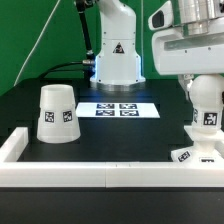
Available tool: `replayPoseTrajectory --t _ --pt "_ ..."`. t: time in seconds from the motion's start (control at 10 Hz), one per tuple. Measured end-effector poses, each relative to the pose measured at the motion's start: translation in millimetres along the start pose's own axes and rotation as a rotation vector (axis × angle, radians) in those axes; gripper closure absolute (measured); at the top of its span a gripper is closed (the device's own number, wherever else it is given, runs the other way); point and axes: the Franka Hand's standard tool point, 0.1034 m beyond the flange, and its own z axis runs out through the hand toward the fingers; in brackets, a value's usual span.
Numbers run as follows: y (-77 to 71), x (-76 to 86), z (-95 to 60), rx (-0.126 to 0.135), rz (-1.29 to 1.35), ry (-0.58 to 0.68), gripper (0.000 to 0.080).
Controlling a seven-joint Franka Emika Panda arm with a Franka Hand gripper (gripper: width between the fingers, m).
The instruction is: Assemble lamp
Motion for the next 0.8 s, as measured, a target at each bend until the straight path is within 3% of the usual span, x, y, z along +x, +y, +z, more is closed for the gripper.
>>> replayPoseTrajectory --t 0.3,0.4,0.5,0.7,0.8 --pt "-0.7 -0.4 0.2 0.008 0.062 -0.009 0.0215" --pt "-0.2 -0.7 -0.1 0.001 0.006 -0.012 0.0215" --pt "-0.6 -2.4 -2.7 -0.017 -0.116 -0.026 0.0116" --pt "-1.2 -3.4 -5.1 -0.036 -0.376 -0.042 0.0103" --pt "0.8 1.9 -5.9 -0.030 -0.440 -0.050 0.0103"
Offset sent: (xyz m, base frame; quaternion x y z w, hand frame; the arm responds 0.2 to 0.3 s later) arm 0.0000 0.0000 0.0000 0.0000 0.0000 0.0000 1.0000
